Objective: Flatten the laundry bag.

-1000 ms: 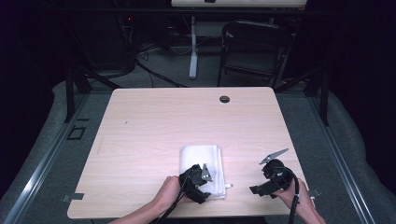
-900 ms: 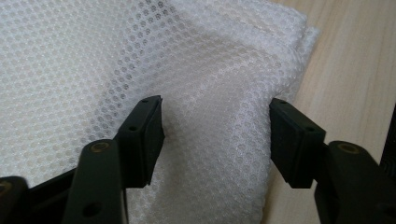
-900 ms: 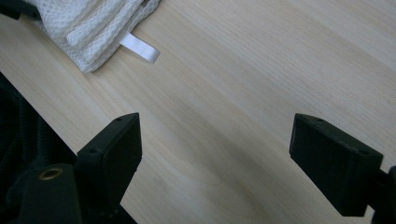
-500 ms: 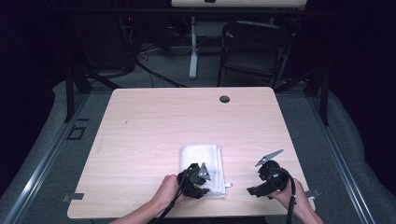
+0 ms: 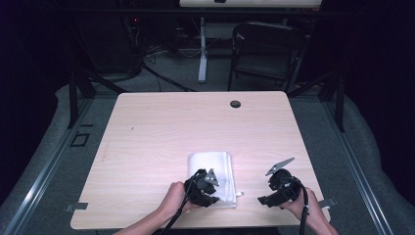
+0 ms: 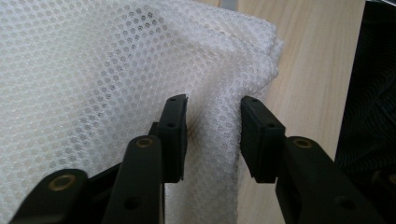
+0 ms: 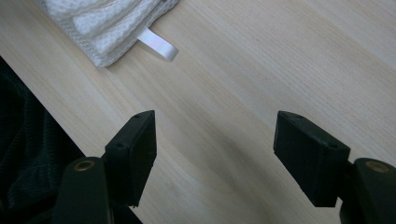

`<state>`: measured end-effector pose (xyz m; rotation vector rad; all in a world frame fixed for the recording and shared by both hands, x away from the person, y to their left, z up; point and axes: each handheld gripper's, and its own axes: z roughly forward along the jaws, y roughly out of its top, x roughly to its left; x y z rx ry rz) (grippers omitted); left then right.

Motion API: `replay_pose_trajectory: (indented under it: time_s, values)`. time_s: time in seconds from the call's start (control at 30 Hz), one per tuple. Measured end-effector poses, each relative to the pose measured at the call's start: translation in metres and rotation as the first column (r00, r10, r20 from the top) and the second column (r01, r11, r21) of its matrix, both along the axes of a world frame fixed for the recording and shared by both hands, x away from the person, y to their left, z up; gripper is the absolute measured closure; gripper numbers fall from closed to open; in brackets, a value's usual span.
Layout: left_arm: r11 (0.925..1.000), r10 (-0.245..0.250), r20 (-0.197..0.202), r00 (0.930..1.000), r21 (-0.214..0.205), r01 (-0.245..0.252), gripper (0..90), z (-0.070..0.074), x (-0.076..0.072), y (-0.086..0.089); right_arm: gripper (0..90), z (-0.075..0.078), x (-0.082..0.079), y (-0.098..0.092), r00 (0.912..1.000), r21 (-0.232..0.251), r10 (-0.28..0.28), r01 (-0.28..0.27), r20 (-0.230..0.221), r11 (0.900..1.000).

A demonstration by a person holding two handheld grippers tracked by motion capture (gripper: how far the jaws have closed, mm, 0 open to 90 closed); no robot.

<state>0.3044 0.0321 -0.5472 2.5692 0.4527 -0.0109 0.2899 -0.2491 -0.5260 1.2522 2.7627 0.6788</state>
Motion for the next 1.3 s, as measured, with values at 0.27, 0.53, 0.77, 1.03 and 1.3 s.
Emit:
replay_pose_trajectory:
  time_s: [0.27, 0.53, 0.77, 1.03, 1.3]
  values:
    - [1.0000, 0.002, -0.004, 1.0000, -0.009, -0.002, 67.8, 0.001, 0.001, 0.002, 30.9, 0.001, -0.001, 0.000, 0.9999, -0.003, -0.006, 0.006, 0.015, 1.0000]
    - [0.9999, 0.000, -0.006, 1.0000, -0.010, 0.000, 76.8, -0.001, 0.003, 0.003, 35.9, 0.001, -0.001, 0.001, 1.0000, -0.007, -0.003, 0.003, 0.007, 1.0000]
    - [0.9993, 0.007, 0.017, 0.9998, -0.038, -0.006, 81.9, 0.002, 0.002, 0.006, 40.2, 0.003, -0.002, 0.003, 0.9998, -0.028, 0.011, -0.011, 0.019, 0.9995]
    - [0.9975, 0.010, 0.049, 0.9987, -0.070, -0.007, 84.0, 0.009, 0.000, 0.008, 44.2, 0.003, -0.002, 0.011, 0.9987, -0.047, 0.039, -0.037, 0.034, 0.9982]
    - [0.9951, 0.019, 0.066, 0.9976, -0.099, -0.013, 84.8, 0.015, -0.001, 0.012, 53.7, 0.005, -0.002, 0.024, 0.9964, -0.025, 0.064, -0.063, 0.055, 0.9977]
